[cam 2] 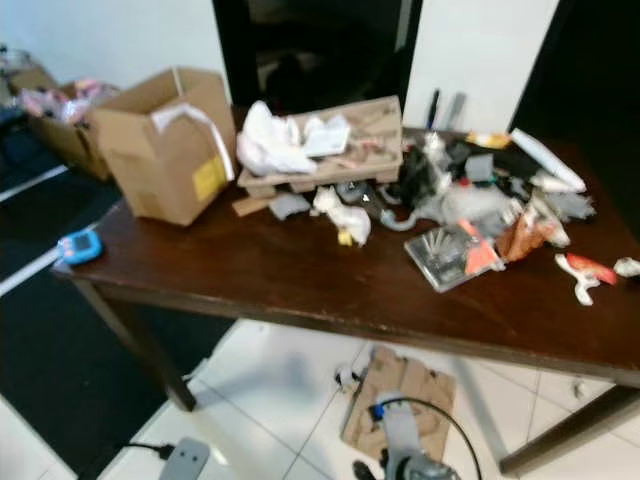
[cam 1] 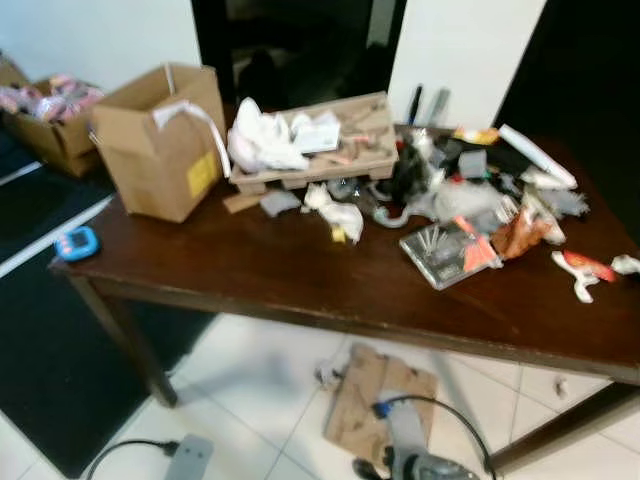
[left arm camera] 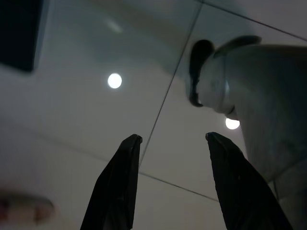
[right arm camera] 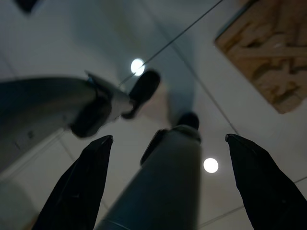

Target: Picking trash to rubbish bin

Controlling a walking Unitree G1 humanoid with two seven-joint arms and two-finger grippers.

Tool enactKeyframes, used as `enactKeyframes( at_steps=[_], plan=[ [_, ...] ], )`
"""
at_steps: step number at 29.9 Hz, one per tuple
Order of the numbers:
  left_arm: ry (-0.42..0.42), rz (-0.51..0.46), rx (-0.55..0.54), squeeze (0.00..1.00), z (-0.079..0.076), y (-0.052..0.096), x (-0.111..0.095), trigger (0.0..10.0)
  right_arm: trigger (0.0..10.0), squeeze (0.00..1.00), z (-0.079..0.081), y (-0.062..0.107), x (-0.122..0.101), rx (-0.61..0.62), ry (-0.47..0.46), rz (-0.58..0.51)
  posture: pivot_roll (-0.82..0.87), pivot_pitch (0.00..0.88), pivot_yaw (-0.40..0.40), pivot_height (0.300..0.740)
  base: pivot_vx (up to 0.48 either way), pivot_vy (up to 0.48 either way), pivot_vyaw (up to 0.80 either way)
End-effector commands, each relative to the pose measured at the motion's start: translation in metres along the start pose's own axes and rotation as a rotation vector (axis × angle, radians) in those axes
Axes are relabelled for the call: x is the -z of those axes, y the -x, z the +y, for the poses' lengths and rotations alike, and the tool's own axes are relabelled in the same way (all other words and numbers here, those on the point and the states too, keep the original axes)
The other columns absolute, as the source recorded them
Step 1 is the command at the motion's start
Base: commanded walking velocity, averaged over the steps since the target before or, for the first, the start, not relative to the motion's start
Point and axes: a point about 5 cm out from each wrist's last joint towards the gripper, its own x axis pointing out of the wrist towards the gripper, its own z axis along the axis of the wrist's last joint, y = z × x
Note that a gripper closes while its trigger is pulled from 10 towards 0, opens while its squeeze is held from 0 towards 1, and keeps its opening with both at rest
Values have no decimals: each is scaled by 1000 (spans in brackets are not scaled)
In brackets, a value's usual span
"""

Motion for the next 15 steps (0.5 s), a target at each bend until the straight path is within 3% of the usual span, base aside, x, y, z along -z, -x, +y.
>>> enactKeyframes(
  at_steps=[1,11,15],
  plan=[
    [15,30,6,0,-3,1,9,10000,10000,0,-2,1,3,8,-13,6,122,62,-20,740,0,0,763],
    [33,32,4,0,-4,0,10,10000,10000,0,-2,1,3,5,-12,5,120,69,-23,740,0,0,765],
    [28,37,2,0,-5,1,12,10000,10000,0,-2,1,3,10,-42,-4,118,69,-23,740,0,0,133]
  ],
)
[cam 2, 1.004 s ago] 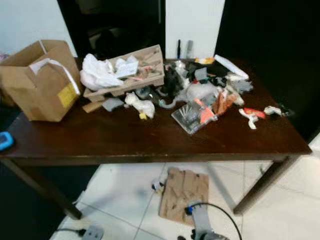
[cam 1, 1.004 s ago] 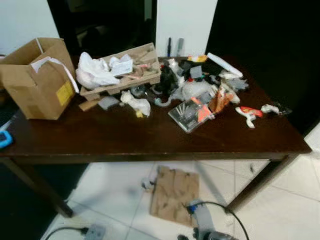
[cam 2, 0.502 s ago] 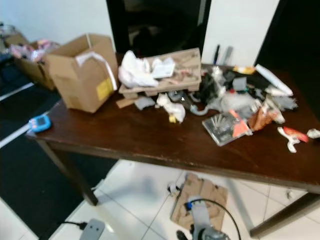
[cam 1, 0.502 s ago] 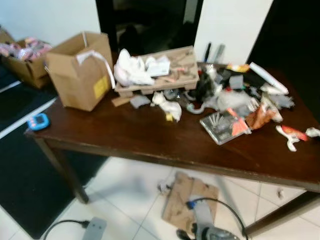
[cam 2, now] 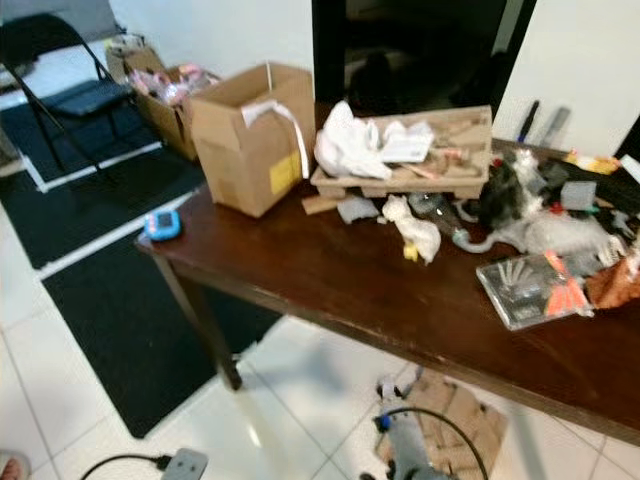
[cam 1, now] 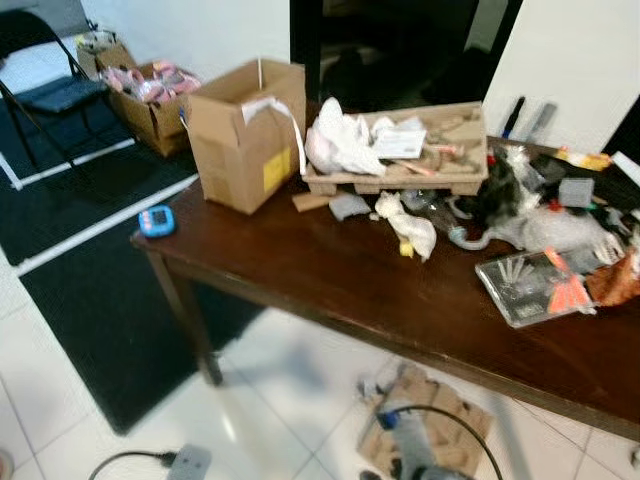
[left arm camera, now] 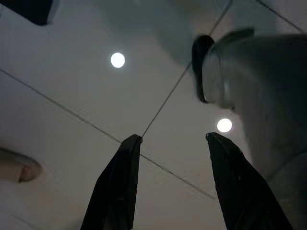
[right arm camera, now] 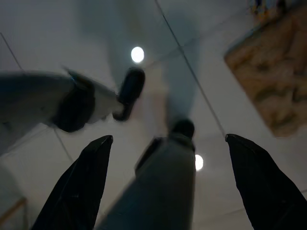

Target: Picking trash to rubbish bin

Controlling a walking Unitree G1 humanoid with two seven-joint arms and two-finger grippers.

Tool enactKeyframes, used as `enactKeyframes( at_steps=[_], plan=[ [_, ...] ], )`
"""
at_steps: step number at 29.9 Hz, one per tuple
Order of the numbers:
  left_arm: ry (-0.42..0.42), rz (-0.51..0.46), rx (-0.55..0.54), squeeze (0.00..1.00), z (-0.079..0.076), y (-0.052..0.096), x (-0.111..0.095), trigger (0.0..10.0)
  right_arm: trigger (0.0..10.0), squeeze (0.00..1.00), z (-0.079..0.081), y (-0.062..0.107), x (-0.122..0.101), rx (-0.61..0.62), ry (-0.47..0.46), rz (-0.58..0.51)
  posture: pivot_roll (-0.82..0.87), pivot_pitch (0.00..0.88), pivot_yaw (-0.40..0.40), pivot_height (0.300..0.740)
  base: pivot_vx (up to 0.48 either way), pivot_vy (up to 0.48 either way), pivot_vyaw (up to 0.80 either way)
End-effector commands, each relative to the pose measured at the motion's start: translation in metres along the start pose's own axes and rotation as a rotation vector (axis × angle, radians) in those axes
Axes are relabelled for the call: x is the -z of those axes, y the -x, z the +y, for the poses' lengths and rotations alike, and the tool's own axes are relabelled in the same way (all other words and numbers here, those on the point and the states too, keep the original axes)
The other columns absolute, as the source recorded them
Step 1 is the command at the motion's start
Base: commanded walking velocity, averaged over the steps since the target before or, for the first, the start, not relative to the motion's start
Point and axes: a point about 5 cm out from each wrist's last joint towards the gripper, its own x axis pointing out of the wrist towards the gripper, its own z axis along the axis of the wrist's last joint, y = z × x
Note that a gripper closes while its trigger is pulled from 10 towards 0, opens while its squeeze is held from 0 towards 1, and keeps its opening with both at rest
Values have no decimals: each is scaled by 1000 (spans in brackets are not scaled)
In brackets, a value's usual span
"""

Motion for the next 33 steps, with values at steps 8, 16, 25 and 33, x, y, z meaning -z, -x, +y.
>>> enactKeyframes(
  at_steps=[8,16,25,33],
  plan=[
    [7,9,26,0,-9,-1,3,10000,10000,0,1,1,12,-5,-42,22,114,75,-22,740,0,-218,0],
    [12,8,33,0,-9,-1,2,10000,10000,0,1,1,13,-8,-40,24,110,81,-22,740,0,-465,0],
    [15,10,38,0,-9,-1,4,10000,10000,0,1,1,13,-7,-45,22,110,84,-23,740,0,-416,0],
    [26,-3,40,0,-9,-1,1,10000,10000,0,1,1,13,-9,-38,24,112,82,-25,740,0,0,0]
  ],
)
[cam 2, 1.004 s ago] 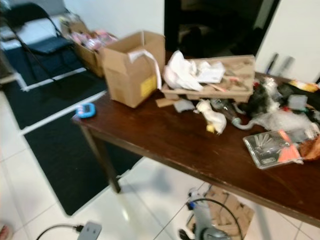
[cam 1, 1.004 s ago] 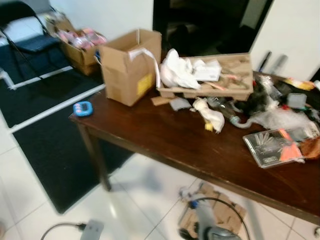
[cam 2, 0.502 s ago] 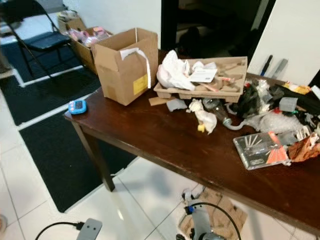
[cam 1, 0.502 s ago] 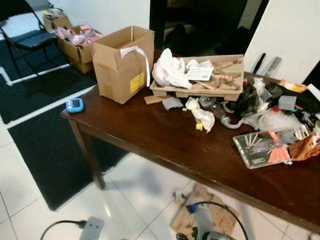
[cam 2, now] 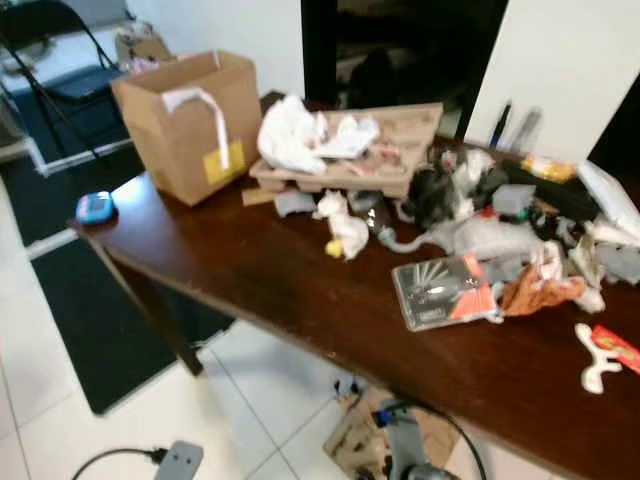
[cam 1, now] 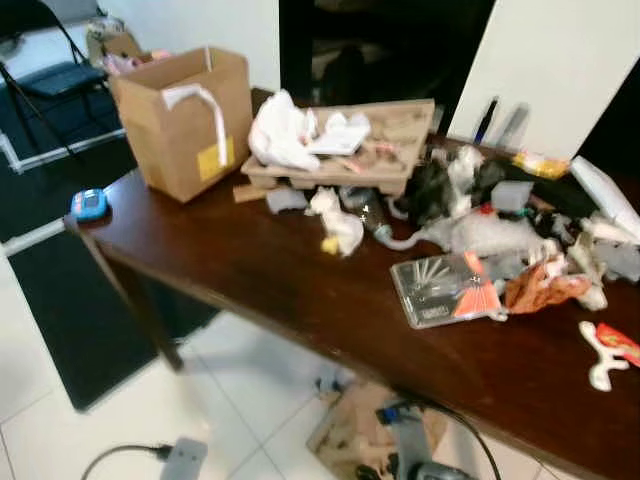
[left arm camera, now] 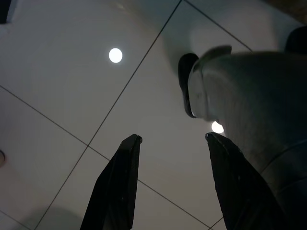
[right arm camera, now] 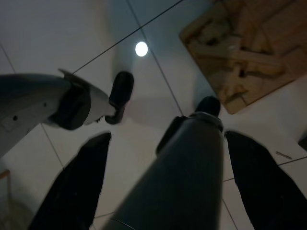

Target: Picking trash to rubbish bin

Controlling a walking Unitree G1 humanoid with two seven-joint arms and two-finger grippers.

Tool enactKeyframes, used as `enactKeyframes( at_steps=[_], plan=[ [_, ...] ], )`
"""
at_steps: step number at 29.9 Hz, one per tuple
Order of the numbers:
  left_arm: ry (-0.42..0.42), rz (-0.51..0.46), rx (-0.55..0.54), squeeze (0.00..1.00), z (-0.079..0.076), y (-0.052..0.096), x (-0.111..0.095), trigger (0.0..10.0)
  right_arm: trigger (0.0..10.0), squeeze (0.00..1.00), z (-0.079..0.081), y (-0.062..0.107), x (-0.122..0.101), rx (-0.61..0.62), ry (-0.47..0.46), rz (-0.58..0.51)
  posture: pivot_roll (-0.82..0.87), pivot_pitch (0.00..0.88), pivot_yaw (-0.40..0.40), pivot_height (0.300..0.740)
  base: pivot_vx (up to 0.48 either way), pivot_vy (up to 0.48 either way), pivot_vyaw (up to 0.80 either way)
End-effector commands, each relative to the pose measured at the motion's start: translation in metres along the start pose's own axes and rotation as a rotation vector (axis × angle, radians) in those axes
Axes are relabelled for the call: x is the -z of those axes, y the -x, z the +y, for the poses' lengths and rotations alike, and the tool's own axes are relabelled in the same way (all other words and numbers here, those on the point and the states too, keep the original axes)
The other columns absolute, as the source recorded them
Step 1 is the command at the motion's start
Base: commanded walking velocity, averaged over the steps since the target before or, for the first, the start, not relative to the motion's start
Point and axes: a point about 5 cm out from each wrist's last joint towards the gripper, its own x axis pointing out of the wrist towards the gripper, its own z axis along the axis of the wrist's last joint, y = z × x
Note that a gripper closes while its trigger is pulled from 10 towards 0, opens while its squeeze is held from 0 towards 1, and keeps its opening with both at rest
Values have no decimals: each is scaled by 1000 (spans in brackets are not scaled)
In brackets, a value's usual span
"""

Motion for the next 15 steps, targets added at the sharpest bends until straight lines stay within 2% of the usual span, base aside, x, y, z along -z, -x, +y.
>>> enactKeyframes(
  at_steps=[1,6,11,12,15],
  plan=[
    [11,4,44,0,-11,-1,2,10000,10000,0,1,0,0,0,-10,-5,112,82,-25,740,0,0,0],
    [28,-4,35,0,-9,-1,1,10000,10000,0,0,0,0,8,-18,-12,112,82,-25,740,0,0,0],
    [72,-28,-7,0,3,1,3,10000,10000,0,-1,1,-7,-57,-22,-60,118,84,-24,740,0,0,0],
    [80,-39,-15,0,6,2,2,10000,10000,0,0,2,-10,-82,-30,-82,118,84,-24,740,0,0,0],
    [101,-91,-49,0,19,5,-1,10000,10000,0,8,7,-25,-333,10,-161,121,95,-22,740,0,0,0]
  ],
)
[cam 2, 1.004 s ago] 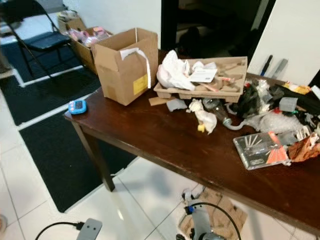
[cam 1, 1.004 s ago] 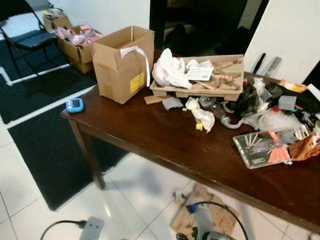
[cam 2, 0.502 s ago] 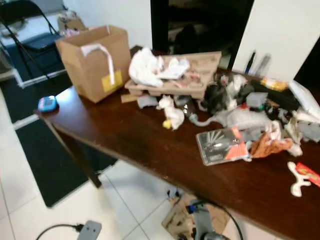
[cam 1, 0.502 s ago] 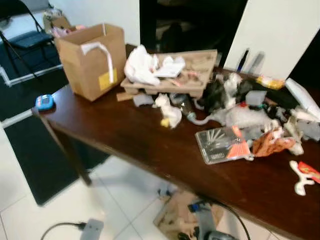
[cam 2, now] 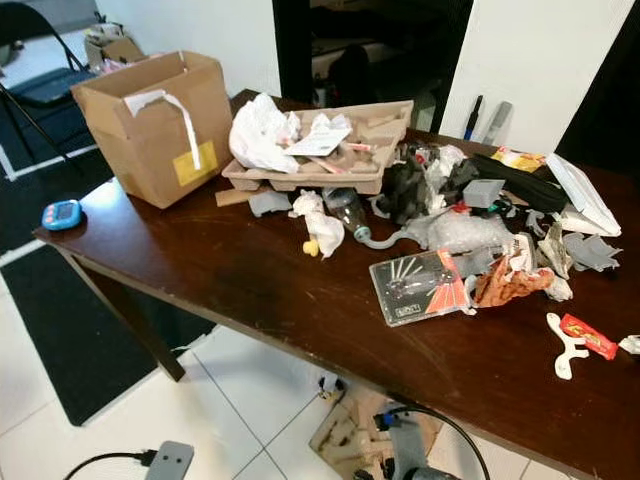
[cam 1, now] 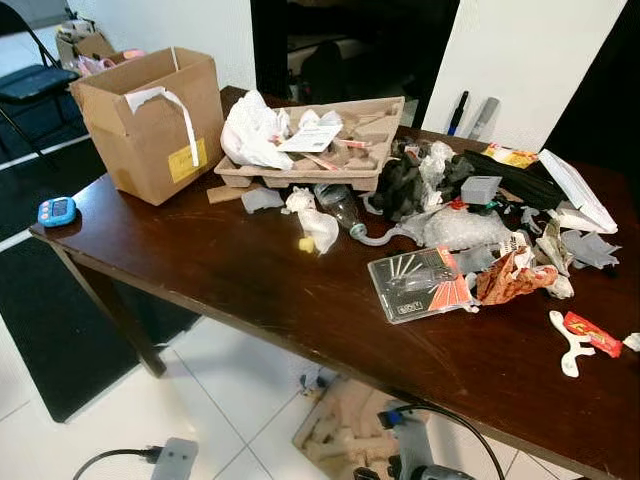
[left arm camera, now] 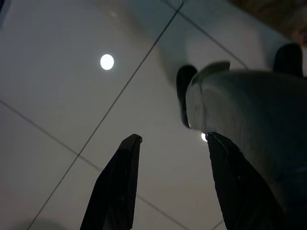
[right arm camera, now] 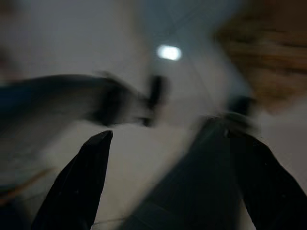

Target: Picking trash to rubbish bin

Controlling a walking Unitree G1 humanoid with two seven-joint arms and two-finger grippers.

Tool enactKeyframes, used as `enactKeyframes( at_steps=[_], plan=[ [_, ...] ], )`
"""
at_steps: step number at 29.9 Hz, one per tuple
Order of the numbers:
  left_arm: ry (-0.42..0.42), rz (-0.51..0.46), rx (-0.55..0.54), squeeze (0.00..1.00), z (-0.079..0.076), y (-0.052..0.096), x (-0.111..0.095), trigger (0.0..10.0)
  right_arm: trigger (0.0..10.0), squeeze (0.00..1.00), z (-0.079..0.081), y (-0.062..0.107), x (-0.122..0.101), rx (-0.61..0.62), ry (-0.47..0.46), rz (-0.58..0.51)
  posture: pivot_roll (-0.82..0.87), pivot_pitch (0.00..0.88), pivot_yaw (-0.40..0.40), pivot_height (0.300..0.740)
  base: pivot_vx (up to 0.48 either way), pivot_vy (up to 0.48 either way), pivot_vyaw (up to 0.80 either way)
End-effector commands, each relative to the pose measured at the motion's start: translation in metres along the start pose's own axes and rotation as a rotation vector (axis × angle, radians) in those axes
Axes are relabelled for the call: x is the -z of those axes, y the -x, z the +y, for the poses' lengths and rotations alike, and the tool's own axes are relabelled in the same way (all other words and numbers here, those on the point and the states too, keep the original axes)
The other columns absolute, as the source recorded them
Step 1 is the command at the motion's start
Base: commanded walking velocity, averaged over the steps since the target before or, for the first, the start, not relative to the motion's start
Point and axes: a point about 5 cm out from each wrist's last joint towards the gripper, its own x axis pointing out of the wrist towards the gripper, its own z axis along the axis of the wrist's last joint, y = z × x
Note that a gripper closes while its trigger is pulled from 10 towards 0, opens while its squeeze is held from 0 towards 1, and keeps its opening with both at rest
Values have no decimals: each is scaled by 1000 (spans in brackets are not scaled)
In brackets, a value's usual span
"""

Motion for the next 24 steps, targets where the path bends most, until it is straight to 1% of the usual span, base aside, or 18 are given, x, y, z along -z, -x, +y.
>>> enactKeyframes(
  at_steps=[1,2,3,5,6,7,8,10,11,13,14,15,18,19,20,22,23,24],
  plan=[
    [16,-17,-9,0,6,2,1,10000,10000,0,0,2,-21,-94,56,-90,121,95,-22,740,0,0,0],
    [15,-19,-14,0,8,2,2,10000,10000,0,5,4,-24,-195,109,-77,118,103,-18,740,0,0,0],
    [12,-16,-17,0,9,3,3,10000,10000,0,12,5,-25,-336,202,-33,113,107,-17,740,0,0,0],
    [12,-16,-17,0,9,3,3,10000,10000,0,12,5,-25,-336,202,-33,113,107,-17,740,0,0,0],
    [10,-13,-18,0,9,3,5,10000,10000,0,20,6,-25,-460,292,14,113,107,-17,740,0,0,0],
    [10,-13,-18,0,9,3,5,10000,10000,0,20,6,-25,-460,292,14,113,107,-17,740,0,0,0],
    [4,-9,-19,0,8,3,6,10000,10000,0,24,6,-26,-520,369,43,113,107,-17,740,0,0,0],
    [-1,-3,-17,0,6,3,8,10000,10000,0,32,6,-30,-603,465,70,114,109,-19,740,0,0,0],
    [-1,-3,-17,0,6,3,8,10000,10000,0,32,6,-30,-603,465,70,114,109,-19,740,0,0,0],
    [-7,8,-9,0,2,3,12,10000,10000,0,40,5,-32,-681,575,122,114,109,-19,740,0,0,0],
    [-7,8,-9,0,2,3,12,10000,10000,0,40,5,-32,-681,575,122,114,109,-19,740,0,0,0],
    [-12,20,-1,0,-1,3,16,10000,10000,0,42,6,-31,-737,643,178,114,109,-19,740,0,0,0],
    [-17,26,2,0,-3,4,18,10000,10000,0,43,8,-32,-775,656,185,114,109,-19,740,0,0,0],
    [-18,27,4,0,-3,4,18,10000,10000,0,46,9,-39,-807,656,153,114,109,-21,740,0,0,0],
    [-18,27,4,0,-3,4,18,10000,10000,0,46,9,-39,-807,656,153,114,109,-21,740,0,0,0],
    [-14,25,4,0,-3,4,19,10000,10000,0,54,13,-57,-891,646,65,114,109,-21,740,0,0,0],
    [-14,25,4,0,-3,4,19,10000,10000,0,54,13,-57,-891,646,65,114,109,-21,740,0,0,0],
    [-14,15,5,0,-2,4,17,10000,10000,0,64,18,-76,-958,613,-50,112,111,-21,740,0,0,0]
  ],
)
